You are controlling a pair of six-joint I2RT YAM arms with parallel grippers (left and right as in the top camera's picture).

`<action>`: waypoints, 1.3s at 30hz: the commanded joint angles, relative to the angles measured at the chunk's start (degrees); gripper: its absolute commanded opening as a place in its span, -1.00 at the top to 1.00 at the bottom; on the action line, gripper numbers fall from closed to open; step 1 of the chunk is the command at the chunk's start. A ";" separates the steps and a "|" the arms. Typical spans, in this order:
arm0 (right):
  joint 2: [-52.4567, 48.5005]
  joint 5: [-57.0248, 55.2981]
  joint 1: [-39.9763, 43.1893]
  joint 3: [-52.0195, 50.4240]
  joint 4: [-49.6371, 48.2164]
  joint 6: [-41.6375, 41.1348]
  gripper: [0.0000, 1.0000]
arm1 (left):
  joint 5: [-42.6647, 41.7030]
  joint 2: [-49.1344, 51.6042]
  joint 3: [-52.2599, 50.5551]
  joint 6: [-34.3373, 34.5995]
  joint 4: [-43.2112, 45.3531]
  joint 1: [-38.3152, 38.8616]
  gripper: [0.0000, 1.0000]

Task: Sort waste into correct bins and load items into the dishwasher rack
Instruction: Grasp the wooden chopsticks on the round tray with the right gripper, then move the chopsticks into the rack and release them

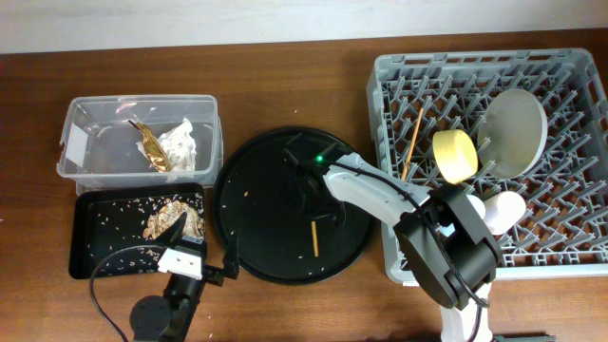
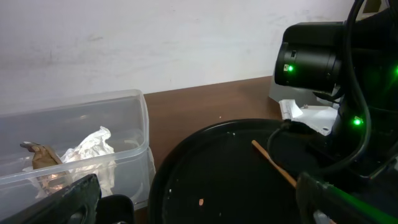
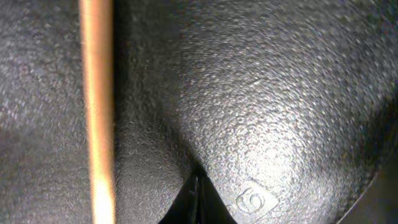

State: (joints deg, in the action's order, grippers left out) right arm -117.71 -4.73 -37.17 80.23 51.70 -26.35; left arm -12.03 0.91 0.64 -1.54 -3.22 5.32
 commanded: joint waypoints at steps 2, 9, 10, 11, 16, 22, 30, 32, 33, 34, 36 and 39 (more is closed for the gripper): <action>5.42 4.17 0.48 -0.87 0.55 0.44 0.48 | -0.63 -0.17 -0.11 -0.70 -0.33 -0.31 -0.99; 5.31 5.31 -9.92 -0.94 -6.29 -7.87 -0.17 | -0.63 -0.17 -0.11 -0.68 -0.33 -0.31 -0.99; 3.91 3.17 -11.02 -0.94 -6.97 -11.76 -0.17 | -0.63 -0.17 -0.11 -0.68 -0.33 -0.28 -0.99; 1.88 1.31 -11.69 -0.94 -7.04 -15.32 -0.17 | -0.63 -0.17 -0.11 -0.70 -0.33 -0.31 -0.98; -2.91 2.56 -11.54 -0.87 -5.84 -16.37 0.92 | -0.63 -0.17 -0.11 -0.70 -0.33 -0.28 -0.99; 13.25 0.39 -3.98 -0.79 -2.93 -6.05 0.92 | -0.63 -0.17 -0.11 -0.68 -0.33 -0.28 -0.99; 24.33 -4.72 18.18 -0.85 1.25 11.13 0.91 | -0.63 -0.17 -0.11 -0.70 -0.33 -0.28 -0.98; 20.72 -8.83 21.70 -0.85 1.01 11.10 0.91 | -0.63 -0.17 -0.11 -0.68 -0.33 -0.28 -0.99; 19.76 -7.63 22.62 -0.85 0.85 11.13 0.92 | -0.63 -0.17 -0.11 -0.68 -0.33 -0.31 -0.98; 19.21 -7.32 23.04 -0.85 0.83 11.10 0.92 | -0.63 -0.17 -0.11 -0.70 -0.33 -0.28 -0.99; 19.34 -7.56 23.17 -0.66 0.00 11.13 -0.04 | -0.63 -0.17 -0.11 -0.70 -0.33 -0.28 -0.99; 20.98 -7.96 24.94 0.83 -3.82 10.84 0.90 | -0.63 -0.17 -0.11 -0.70 -0.33 -0.28 -0.99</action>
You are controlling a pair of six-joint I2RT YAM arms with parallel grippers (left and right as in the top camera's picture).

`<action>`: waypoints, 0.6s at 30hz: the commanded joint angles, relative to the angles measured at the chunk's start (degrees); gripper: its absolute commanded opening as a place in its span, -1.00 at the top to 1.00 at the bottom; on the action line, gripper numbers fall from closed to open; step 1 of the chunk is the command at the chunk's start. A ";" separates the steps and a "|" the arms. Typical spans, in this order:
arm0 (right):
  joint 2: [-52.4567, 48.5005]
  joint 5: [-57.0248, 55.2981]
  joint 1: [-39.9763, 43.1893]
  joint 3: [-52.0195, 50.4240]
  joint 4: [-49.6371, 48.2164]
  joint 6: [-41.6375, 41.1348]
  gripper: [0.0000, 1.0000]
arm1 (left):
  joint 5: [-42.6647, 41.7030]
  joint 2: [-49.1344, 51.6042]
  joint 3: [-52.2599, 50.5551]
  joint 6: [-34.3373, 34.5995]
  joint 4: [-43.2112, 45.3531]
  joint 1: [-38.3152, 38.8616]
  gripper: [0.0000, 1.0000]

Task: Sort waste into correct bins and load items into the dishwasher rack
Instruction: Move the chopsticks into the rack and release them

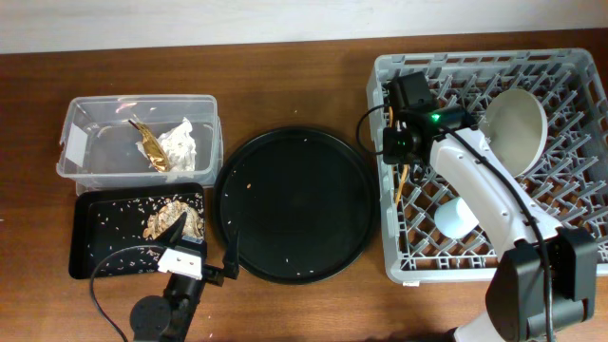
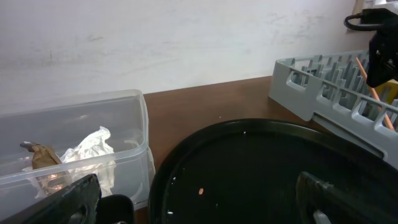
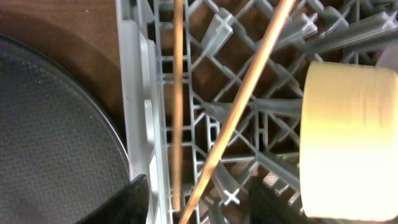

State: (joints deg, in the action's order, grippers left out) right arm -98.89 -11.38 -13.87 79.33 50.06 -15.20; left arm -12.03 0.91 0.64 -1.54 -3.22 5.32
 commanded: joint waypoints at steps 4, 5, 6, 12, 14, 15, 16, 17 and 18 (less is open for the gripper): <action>0.96 -1.27 8.37 1.79 -5.20 -2.47 0.92 | -0.63 -0.17 -0.11 -0.70 -0.33 -0.31 -0.99; 0.61 -1.03 9.51 1.79 -5.68 -3.72 0.92 | -0.63 -0.17 -0.11 -0.68 -0.33 -0.28 -0.99; -0.28 0.50 10.67 1.79 -7.13 -3.89 0.92 | -0.63 -0.17 -0.11 -0.68 -0.33 -0.28 -0.98; -6.23 17.14 7.37 1.90 -14.58 4.33 0.92 | -0.63 -0.17 -0.11 -0.68 -0.33 -0.28 -0.99; -4.26 18.51 6.73 3.72 -12.15 4.52 0.92 | -0.63 -0.17 -0.11 -0.68 -0.33 -0.28 -0.99; -1.66 18.95 6.75 4.59 -10.54 4.26 0.92 | -0.63 -0.17 -0.11 -0.68 -0.33 -0.28 -0.99; 0.98 20.02 6.75 5.03 -9.42 4.79 0.92 | -0.63 -0.17 -0.11 -0.68 -0.33 -0.28 -0.99; 4.35 20.70 6.75 5.22 -7.89 5.53 0.88 | -0.63 -0.17 -0.11 -0.68 -0.33 -0.28 -0.99; 6.97 20.81 6.75 5.22 -6.29 5.53 0.75 | -0.63 -0.17 -0.11 -0.68 -0.33 -0.28 -0.99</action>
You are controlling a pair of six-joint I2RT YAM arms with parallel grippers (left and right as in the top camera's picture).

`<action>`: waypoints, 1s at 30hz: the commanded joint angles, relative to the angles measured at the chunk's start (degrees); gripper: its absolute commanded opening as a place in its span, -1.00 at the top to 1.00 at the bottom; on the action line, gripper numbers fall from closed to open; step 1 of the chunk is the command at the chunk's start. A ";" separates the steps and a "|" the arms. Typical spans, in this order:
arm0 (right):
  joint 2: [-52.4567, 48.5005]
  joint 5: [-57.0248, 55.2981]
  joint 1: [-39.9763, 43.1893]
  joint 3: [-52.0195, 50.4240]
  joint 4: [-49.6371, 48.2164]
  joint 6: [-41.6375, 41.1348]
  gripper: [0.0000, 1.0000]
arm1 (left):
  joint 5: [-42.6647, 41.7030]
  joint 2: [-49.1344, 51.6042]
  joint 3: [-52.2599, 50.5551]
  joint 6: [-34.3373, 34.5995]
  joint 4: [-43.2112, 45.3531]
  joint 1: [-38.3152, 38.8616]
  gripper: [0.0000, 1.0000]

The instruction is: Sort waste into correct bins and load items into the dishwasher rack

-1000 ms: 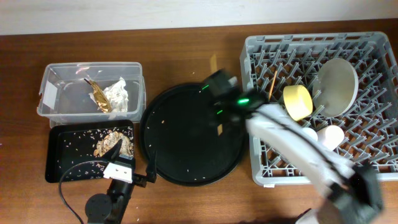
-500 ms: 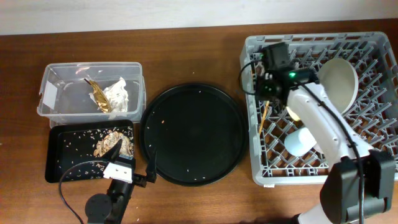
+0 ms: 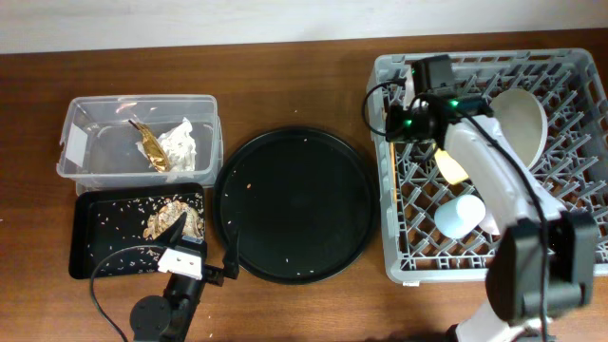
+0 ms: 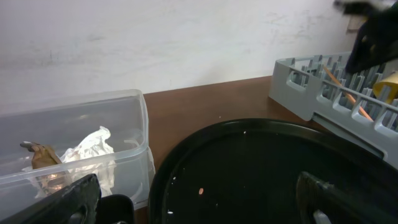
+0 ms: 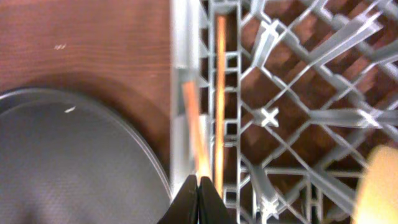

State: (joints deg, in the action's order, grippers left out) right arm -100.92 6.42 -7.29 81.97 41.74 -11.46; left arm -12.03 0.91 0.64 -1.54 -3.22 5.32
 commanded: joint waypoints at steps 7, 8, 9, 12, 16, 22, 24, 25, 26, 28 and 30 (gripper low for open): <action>37.20 4.59 -9.35 2.58 16.83 3.72 -0.22 | -0.63 -0.17 -0.11 -0.70 -0.33 -0.31 -0.98; 39.50 4.59 -11.08 2.58 17.73 3.72 -0.29 | -0.63 -0.17 -0.11 -0.70 -0.33 -0.31 -0.99; 42.01 4.59 -13.09 2.58 18.62 3.65 -0.34 | -0.63 -0.17 -0.11 -0.70 -0.33 -0.28 -0.99; 48.15 7.04 -19.10 2.58 20.09 2.84 -0.97 | -0.63 -0.17 -0.11 -0.70 -0.33 -0.28 -0.99; 51.67 8.00 -21.57 2.58 23.19 2.86 -0.97 | -0.63 -0.17 -0.11 -0.70 -0.33 -0.28 -0.99; 51.60 8.44 -21.57 2.58 27.76 2.84 -0.97 | -0.63 -0.17 -0.11 -0.70 -0.33 -0.28 -0.99; 51.60 8.39 -21.57 2.58 28.17 2.86 -0.97 | -0.63 -0.17 -0.11 -0.68 -0.33 -0.31 -0.99; 51.58 8.39 -21.57 2.58 28.17 2.86 -0.97 | -0.63 -0.17 -0.11 -0.68 -0.33 -0.31 -0.99; 51.54 8.39 -21.57 2.58 28.17 2.86 -0.97 | -0.63 -0.17 -0.11 -0.70 -0.33 -0.28 -0.99; 51.54 3.85 -21.57 2.58 28.44 5.95 -0.97 | -0.63 -0.17 -0.11 -0.68 -0.33 -0.28 -0.99; 51.56 -0.20 -21.57 2.58 29.92 8.11 -0.97 | -0.63 -0.17 -0.11 -0.70 -0.33 -0.28 -0.98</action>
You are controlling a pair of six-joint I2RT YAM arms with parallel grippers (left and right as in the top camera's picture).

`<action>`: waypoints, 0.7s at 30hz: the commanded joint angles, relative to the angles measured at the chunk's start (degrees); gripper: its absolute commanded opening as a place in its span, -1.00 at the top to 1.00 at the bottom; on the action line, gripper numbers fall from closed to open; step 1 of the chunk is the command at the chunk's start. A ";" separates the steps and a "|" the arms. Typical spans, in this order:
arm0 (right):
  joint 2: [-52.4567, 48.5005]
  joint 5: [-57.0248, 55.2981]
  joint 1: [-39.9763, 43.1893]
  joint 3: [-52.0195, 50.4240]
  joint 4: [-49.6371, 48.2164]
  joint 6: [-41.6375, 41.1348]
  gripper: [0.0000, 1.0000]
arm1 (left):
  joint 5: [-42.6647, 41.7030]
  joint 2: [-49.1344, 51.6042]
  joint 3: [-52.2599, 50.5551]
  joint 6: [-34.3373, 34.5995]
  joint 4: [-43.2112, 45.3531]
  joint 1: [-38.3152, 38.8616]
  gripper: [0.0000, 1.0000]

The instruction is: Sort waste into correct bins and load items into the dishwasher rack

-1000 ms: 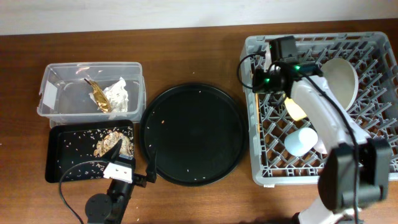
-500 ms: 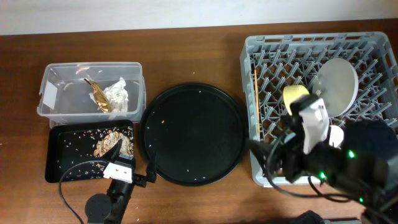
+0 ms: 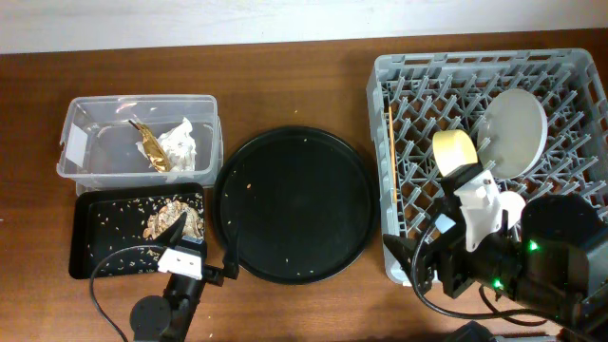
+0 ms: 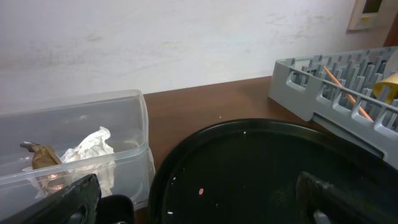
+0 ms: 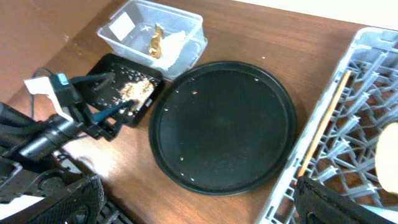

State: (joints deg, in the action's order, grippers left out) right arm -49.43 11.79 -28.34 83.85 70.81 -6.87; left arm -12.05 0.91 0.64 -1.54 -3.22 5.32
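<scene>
The grey dishwasher rack (image 3: 570,256) stands at the right, holding a yellow cup (image 3: 454,153), a beige plate (image 3: 514,131) and a white cup (image 3: 510,204). A wooden chopstick (image 3: 390,152) lies along the rack's left side, also visible as chopstick (image 5: 323,124); whether a second lies against it I cannot tell. My right gripper (image 5: 199,199) is open and empty, held high at the front right. My left gripper (image 4: 196,190) is open and empty, low by the round black tray (image 3: 294,204).
A clear bin (image 3: 85,123) at the back left holds a brown wrapper and crumpled white paper. In front of it a black rectangular tray (image 3: 95,256) holds food scraps and crumbs. Small crumbs dot the round tray. The white wall runs behind the table.
My right gripper was shut on a chopstick at the rack's left edge. Now the chopstick lies in the rack, and the gripper is open and back at the front right. The left arm is unchanged.
First my right gripper was down on the round tray beside a chopstick, with another chopstick in the rack. Then it was over the rack's left part and the tray held only crumbs. Then it was shut on a chopstick there, and now it has let go and withdrawn.
</scene>
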 commanded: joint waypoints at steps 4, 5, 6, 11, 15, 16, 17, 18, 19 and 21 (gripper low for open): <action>7.23 -9.27 5.31 -4.66 -7.02 14.14 -0.97 | -0.61 -0.17 -0.11 -0.70 -0.33 -0.31 -0.99; 10.80 -9.27 7.72 -8.85 -10.47 15.06 -0.97 | -0.61 -0.17 -0.11 -0.68 -0.33 -0.31 -0.99; 15.50 -9.51 10.19 -15.26 -14.25 15.56 -0.97 | -0.61 -0.17 -0.11 -0.70 -0.33 -0.28 -0.99; 34.12 -8.59 17.35 -46.71 -29.09 15.65 -0.97 | -0.61 -0.17 -0.11 -0.70 -0.33 -0.28 -0.99; 45.29 -7.23 17.59 -64.39 -40.50 15.61 -0.97 | -0.61 -0.17 -0.11 -0.68 -0.33 -0.31 -0.98; 48.19 -5.75 17.59 -68.41 -43.36 15.61 -0.97 | -0.61 -0.17 -0.11 -0.68 -0.33 -0.28 -0.98; 49.24 -5.09 17.59 -71.06 -45.86 15.52 -0.97 | -0.61 -0.17 -0.11 -0.68 -0.33 -0.28 -0.98; 49.22 -4.07 17.59 -73.16 -48.54 15.41 -0.97 | -0.61 -0.17 -0.11 -0.70 -0.33 -0.28 -0.99; 49.22 -2.71 17.49 -75.82 -52.06 15.43 -0.97 | -0.61 -0.17 -0.11 -0.68 -0.33 -0.28 -0.99; 49.22 -1.44 17.49 -80.28 -59.47 15.15 -0.97 | -0.61 -0.17 -0.11 -0.70 -0.33 -0.28 -0.98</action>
State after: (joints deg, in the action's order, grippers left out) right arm -0.82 7.38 -11.22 7.86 16.78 8.16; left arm -12.03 0.95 0.64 -1.54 -3.22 5.32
